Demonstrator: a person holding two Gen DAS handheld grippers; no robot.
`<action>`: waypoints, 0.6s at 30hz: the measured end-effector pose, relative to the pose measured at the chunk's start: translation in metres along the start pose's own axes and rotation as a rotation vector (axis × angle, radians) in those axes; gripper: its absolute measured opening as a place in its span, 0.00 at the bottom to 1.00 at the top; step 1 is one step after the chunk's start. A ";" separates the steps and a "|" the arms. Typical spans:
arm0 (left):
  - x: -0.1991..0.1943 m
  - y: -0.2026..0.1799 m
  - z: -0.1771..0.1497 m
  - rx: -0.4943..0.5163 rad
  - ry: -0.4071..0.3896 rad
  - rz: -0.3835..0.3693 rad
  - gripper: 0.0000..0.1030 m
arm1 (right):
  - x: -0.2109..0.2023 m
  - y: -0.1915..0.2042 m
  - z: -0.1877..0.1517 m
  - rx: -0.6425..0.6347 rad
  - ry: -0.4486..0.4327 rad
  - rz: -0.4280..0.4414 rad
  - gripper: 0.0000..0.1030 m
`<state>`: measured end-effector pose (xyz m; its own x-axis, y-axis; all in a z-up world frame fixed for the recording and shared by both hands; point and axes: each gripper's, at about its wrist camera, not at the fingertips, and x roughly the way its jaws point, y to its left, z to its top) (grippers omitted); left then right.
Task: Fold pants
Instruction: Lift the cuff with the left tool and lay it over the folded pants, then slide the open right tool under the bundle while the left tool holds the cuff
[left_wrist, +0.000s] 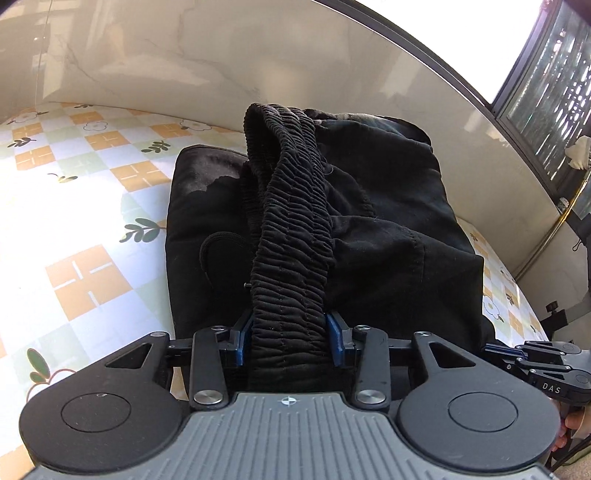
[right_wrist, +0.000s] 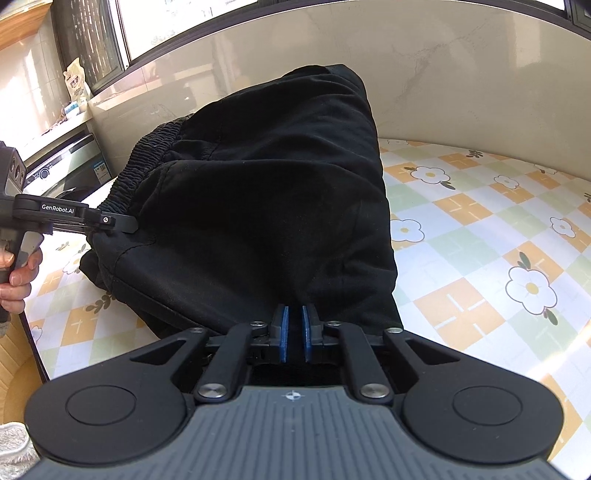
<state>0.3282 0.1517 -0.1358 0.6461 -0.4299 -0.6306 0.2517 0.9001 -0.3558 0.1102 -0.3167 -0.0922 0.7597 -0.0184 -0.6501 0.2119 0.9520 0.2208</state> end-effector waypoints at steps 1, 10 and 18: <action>0.000 0.001 -0.001 -0.006 -0.002 0.000 0.45 | -0.007 -0.006 0.000 0.023 -0.029 -0.018 0.10; -0.002 0.006 -0.003 -0.018 -0.021 -0.024 0.50 | -0.022 -0.023 -0.021 0.109 0.034 -0.044 0.10; -0.009 0.025 -0.002 -0.054 -0.050 -0.005 0.50 | -0.022 -0.008 -0.024 0.096 0.047 -0.008 0.10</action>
<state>0.3273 0.1782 -0.1401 0.6804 -0.4294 -0.5938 0.2172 0.8921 -0.3962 0.0771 -0.3168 -0.0973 0.7283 -0.0092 -0.6852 0.2776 0.9182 0.2827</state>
